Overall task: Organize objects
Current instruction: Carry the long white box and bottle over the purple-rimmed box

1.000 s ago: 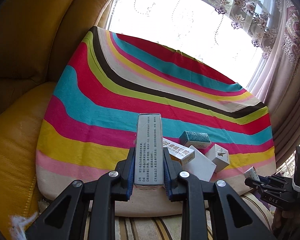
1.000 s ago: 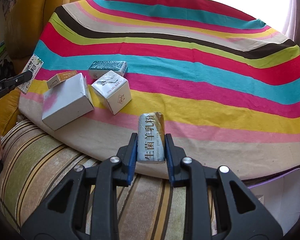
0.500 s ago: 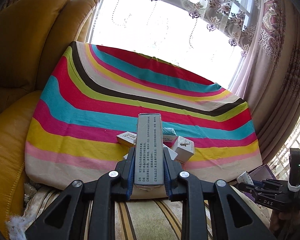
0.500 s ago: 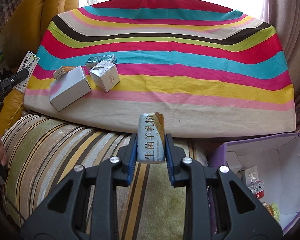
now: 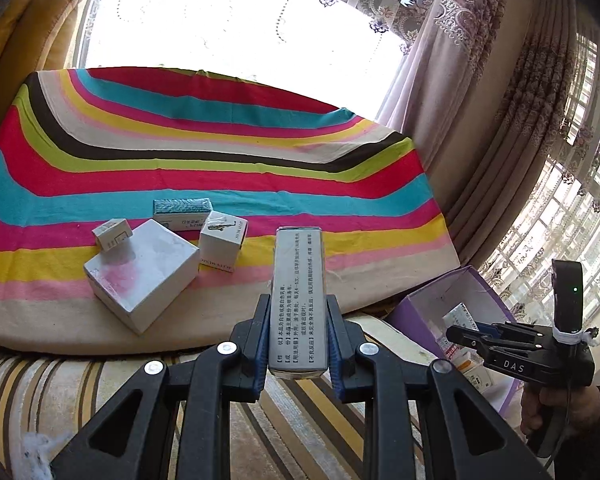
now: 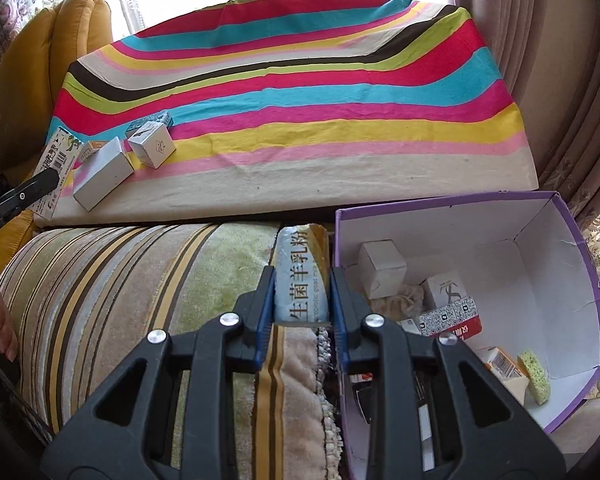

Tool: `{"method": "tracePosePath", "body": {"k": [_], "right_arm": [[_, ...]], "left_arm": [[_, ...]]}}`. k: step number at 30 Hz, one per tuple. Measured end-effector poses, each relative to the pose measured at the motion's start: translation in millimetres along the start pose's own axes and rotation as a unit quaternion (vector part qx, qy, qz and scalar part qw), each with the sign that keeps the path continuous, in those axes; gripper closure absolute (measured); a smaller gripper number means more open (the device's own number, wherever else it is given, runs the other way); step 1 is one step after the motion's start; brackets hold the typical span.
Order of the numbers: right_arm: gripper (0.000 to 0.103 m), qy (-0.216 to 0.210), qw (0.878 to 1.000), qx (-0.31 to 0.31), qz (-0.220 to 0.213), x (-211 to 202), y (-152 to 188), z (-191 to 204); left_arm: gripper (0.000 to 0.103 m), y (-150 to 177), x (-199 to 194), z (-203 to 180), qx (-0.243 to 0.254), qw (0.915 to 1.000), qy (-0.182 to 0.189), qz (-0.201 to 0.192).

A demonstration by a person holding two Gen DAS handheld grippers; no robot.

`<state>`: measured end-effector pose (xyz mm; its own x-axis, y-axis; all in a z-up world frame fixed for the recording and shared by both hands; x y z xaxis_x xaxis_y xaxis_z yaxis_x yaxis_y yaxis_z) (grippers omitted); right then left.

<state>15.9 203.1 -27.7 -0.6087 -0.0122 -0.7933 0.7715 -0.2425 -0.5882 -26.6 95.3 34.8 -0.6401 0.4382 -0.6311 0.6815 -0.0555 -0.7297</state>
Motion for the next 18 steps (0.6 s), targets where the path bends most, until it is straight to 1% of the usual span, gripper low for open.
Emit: {"method": "tracePosePath", "body": {"k": [2,5,10,15,18], "right_arm": [[0.073,0.007,1.0,0.011,-0.002,-7,6,-13],[0.073,0.015,1.0,0.025,-0.005,-15,15,-31],[0.073,0.033,0.998,0.058,-0.006,-26,32,-62],[0.073,0.064,0.994,0.091,-0.006,-35,46,-90],[0.073,0.084,0.991,0.107,-0.007,-40,52,-103]], "left_arm": [[0.077,3,8,-15,0.007,0.9996,0.022,0.016],[0.077,5,19,-35,0.02,0.9982,0.044,0.035],[0.077,8,36,-68,0.044,0.9946,0.07,0.062],[0.077,11,50,-107,0.078,0.9883,0.099,0.086],[0.077,13,60,-133,0.102,0.9828,0.116,0.101]]}}
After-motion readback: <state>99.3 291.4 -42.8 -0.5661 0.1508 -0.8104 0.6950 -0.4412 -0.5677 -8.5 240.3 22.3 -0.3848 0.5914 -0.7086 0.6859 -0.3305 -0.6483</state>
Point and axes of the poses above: each gripper's, at about its wrist camera, not at the fingertips, and x roughly the way its jaws point, z to its left, y to its underside, the point moved 2 cm from there along x, roughly the way its jaws point, and after that the axes turned 7 degrees about -y, right-handed, at the moved point
